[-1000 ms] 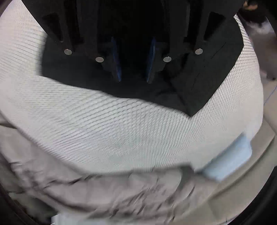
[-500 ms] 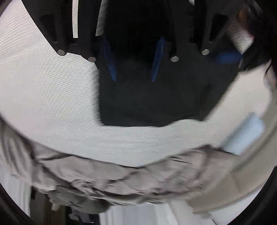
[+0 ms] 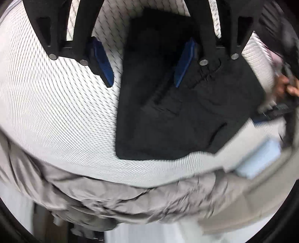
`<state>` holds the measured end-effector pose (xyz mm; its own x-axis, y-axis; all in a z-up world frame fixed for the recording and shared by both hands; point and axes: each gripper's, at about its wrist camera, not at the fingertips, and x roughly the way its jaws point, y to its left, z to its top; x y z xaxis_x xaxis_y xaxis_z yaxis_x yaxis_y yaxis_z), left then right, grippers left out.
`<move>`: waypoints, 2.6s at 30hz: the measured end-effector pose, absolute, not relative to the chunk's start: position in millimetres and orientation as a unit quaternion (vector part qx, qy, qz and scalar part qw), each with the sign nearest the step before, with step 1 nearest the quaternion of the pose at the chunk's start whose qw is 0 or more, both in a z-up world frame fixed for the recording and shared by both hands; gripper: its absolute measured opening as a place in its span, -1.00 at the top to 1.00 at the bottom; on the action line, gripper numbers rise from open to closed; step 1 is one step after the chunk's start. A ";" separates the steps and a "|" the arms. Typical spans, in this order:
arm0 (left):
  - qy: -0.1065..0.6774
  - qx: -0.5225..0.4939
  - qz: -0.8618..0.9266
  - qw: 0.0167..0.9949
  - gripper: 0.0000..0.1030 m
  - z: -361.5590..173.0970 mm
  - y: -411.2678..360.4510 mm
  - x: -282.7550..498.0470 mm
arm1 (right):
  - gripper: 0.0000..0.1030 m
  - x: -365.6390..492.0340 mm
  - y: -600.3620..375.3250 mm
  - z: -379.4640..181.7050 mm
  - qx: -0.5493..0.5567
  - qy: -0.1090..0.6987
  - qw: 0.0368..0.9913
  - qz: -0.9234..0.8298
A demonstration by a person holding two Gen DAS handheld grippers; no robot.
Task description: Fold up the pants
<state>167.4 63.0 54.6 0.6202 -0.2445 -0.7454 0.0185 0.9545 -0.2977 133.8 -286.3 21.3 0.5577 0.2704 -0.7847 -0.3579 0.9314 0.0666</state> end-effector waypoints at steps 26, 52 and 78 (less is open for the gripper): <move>0.365 -0.033 -0.044 0.929 -0.60 80.4 -13.8 130.8 | -0.89 126.0 -301.9 34.7 0.020 0.383 0.908 0.170; 0.243 -0.051 -0.036 0.968 -0.98 118.5 -45.5 40.7 | -1.00 27.8 -257.0 52.6 -0.016 0.221 0.956 0.190; 0.248 -0.041 -0.041 0.967 -0.98 112.7 -42.9 54.5 | -1.00 30.3 -254.1 45.9 -0.020 0.223 0.955 0.194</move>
